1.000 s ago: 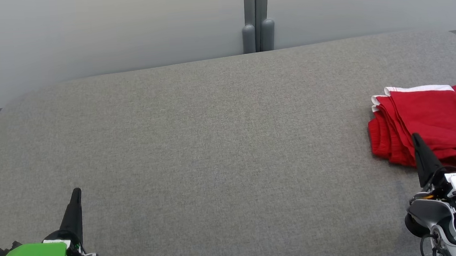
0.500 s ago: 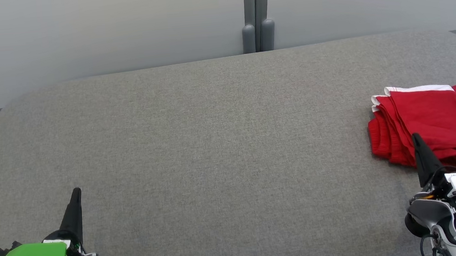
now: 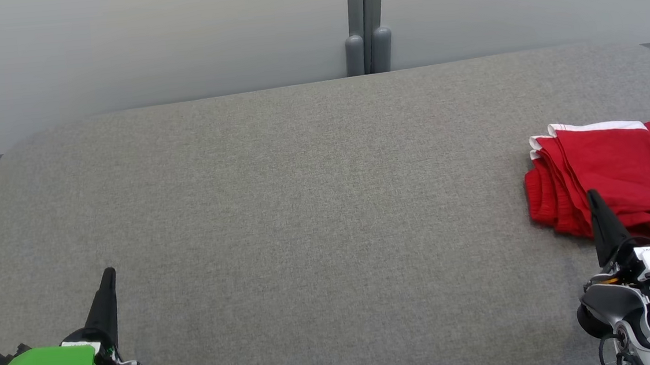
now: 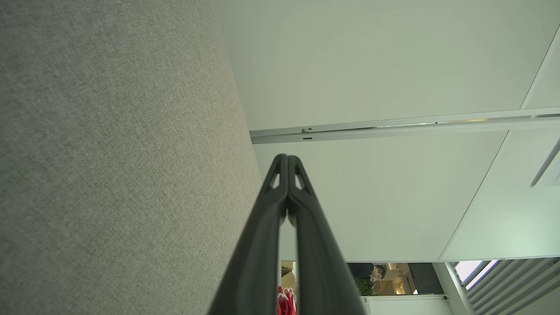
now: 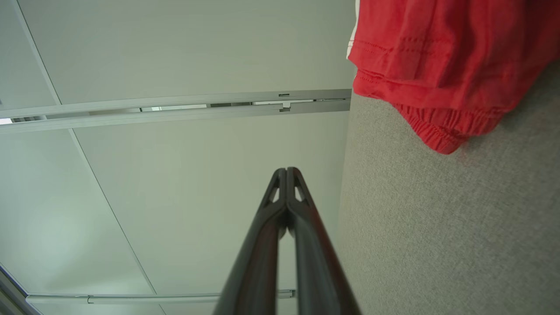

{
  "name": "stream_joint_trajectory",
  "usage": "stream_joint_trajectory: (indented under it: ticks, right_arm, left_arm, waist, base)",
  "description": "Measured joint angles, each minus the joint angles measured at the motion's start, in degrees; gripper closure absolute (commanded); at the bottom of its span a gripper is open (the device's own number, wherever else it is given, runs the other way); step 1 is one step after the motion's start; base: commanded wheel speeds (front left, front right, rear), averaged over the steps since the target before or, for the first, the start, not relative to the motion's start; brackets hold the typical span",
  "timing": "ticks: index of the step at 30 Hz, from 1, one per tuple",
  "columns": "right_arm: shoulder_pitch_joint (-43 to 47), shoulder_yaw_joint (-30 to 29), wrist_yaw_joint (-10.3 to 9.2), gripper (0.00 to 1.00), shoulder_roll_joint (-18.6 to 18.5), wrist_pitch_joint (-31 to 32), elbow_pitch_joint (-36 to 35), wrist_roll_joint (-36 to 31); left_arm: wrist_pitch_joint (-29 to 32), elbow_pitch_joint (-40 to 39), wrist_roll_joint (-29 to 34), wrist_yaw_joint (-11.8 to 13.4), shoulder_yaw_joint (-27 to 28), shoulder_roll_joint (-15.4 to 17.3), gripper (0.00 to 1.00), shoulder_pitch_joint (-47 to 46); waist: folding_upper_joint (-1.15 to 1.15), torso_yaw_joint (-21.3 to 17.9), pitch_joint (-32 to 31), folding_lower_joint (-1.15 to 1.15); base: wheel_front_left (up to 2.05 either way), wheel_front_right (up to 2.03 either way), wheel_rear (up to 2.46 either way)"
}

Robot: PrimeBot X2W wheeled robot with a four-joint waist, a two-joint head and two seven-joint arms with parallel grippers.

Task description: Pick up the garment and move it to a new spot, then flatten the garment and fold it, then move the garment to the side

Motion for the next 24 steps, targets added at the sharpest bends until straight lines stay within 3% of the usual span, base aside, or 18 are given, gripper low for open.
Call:
stream_joint_trajectory:
  ticks: [24]
  right_arm:
    - [0.0, 0.0, 0.00, 1.00, 0.0, 0.0, 0.0, 0.0]
  left_arm:
    - [0.0, 0.0, 0.0, 0.0, 0.0, 0.0, 1.00, 0.0]
  waist:
    - [0.00, 0.0, 0.0, 0.00]
  base:
    - [0.00, 0.00, 0.00]
